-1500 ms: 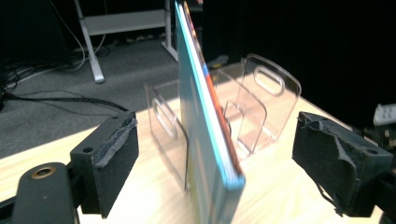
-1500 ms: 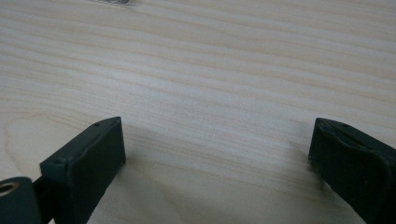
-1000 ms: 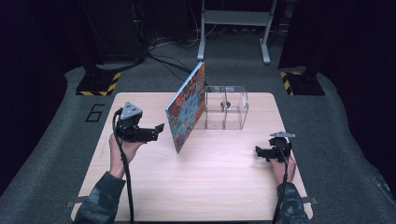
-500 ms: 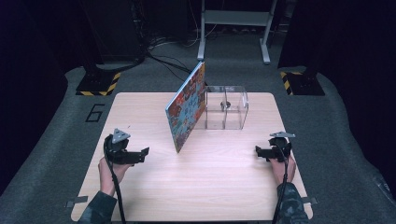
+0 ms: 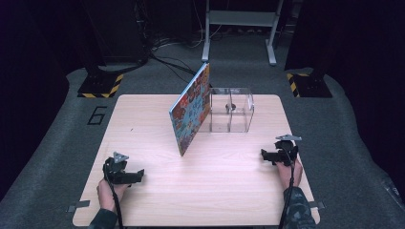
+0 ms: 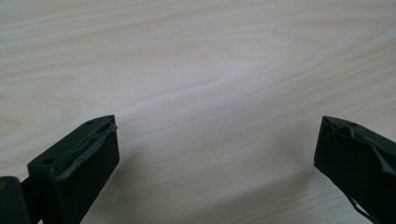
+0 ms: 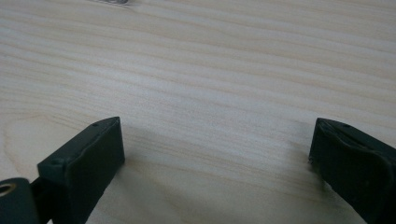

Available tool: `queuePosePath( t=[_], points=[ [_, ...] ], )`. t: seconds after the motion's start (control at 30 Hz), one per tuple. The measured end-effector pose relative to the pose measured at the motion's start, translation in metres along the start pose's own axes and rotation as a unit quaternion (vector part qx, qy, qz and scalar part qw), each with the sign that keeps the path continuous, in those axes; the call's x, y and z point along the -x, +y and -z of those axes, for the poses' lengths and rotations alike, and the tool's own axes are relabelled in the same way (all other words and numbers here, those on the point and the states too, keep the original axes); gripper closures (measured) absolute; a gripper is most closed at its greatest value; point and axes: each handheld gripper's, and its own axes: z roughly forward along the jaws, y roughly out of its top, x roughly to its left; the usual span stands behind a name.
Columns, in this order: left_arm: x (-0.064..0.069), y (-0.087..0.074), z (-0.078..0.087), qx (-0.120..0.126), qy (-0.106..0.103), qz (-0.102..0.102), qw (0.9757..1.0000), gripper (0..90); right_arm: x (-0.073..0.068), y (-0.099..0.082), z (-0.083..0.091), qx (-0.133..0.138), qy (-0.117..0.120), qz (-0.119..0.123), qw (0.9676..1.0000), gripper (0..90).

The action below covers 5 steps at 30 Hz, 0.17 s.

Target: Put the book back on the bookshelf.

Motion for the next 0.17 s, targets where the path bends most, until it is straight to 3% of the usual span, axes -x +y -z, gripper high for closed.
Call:
queuePosePath(
  t=[0.13,0.17],
  points=[
    [0.0011,-0.007,-0.0016,0.032,0.011,0.007,0.9994,0.0,-0.0004,0.0002,-0.0006,0.0,-0.004,-0.002,1.0,2.1],
    [0.0002,-0.0071,-0.001,0.03,0.013,0.001,0.9995,0.0,-0.0006,0.0003,-0.0005,-0.001,-0.005,-0.002,1.0,2.0]
  ],
)
